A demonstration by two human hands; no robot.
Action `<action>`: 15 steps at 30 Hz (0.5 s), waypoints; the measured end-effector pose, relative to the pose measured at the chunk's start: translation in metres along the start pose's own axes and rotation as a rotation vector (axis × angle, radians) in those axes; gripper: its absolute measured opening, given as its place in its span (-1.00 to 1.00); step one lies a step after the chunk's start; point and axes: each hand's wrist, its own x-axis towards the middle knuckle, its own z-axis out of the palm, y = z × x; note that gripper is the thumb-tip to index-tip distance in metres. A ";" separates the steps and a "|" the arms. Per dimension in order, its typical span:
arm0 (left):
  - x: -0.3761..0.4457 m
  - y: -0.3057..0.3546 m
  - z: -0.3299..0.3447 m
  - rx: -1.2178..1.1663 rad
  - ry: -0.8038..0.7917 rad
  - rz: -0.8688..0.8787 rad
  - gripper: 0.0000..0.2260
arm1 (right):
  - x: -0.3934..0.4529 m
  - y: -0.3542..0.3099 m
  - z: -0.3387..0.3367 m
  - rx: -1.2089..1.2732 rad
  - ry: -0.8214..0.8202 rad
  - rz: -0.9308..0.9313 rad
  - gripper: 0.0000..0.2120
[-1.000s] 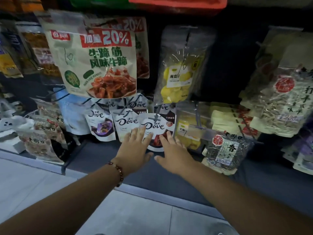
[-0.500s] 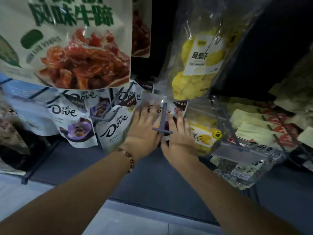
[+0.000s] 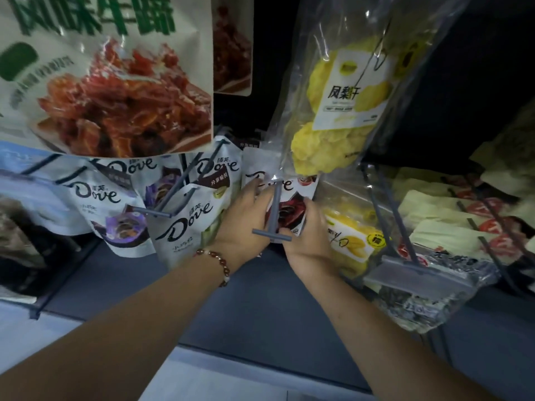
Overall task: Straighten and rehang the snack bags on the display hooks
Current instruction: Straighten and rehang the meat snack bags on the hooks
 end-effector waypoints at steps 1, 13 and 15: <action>-0.003 -0.001 0.002 -0.031 -0.014 -0.021 -0.43 | -0.001 0.005 0.003 0.074 -0.026 0.051 -0.42; -0.060 0.009 -0.047 0.294 -0.084 0.165 -0.56 | -0.055 -0.027 -0.049 -0.386 -0.331 0.028 -0.31; -0.075 0.010 -0.058 0.427 -0.114 0.167 -0.49 | -0.068 -0.037 -0.053 -0.506 -0.344 -0.087 -0.32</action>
